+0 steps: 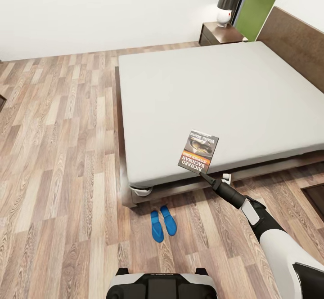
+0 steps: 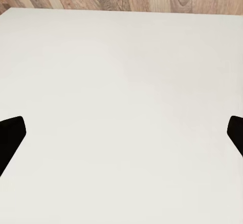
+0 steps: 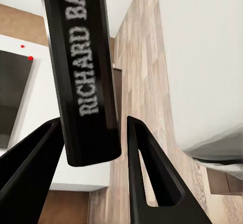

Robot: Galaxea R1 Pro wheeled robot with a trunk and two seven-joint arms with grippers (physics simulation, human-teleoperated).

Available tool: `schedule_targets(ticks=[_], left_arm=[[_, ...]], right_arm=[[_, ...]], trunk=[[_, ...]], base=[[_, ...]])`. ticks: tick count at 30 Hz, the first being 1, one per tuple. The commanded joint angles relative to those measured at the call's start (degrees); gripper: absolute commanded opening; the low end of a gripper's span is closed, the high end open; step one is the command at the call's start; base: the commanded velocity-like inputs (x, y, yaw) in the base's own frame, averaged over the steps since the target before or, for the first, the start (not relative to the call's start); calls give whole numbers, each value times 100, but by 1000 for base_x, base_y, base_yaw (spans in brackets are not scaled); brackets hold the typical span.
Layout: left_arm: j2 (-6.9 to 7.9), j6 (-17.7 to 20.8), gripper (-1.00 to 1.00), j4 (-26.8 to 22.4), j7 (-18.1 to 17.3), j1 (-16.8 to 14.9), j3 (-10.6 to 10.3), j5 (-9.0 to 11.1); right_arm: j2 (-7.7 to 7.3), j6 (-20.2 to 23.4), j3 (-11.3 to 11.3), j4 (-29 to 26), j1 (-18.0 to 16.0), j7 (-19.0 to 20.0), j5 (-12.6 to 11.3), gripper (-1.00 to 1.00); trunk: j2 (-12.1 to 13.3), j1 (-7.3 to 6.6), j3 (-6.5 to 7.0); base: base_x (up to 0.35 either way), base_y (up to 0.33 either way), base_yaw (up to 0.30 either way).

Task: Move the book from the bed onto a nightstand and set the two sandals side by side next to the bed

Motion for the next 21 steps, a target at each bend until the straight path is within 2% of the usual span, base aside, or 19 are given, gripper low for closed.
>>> schedule_targets(ticks=[1, 11, 21], left_arm=[[0, -17, 100, -2, 25, 1, -48, 15], [0, -17, 100, -4, 25, 1, -48, 13], [0, -17, 100, -5, 25, 1, -48, 11]], right_arm=[[0, 55, -8, 2, -3, 11, -24, -100], [2, 56, -17, 9, -3, 6, -30, -100], [4, 53, -18, 10, -3, 2, -28, -100]], trunk=[[-8, 3, -6], [-8, 3, 2], [-8, 3, 73]], base=[[0, 0, 2], [0, 0, 0], [0, 0, 0]])
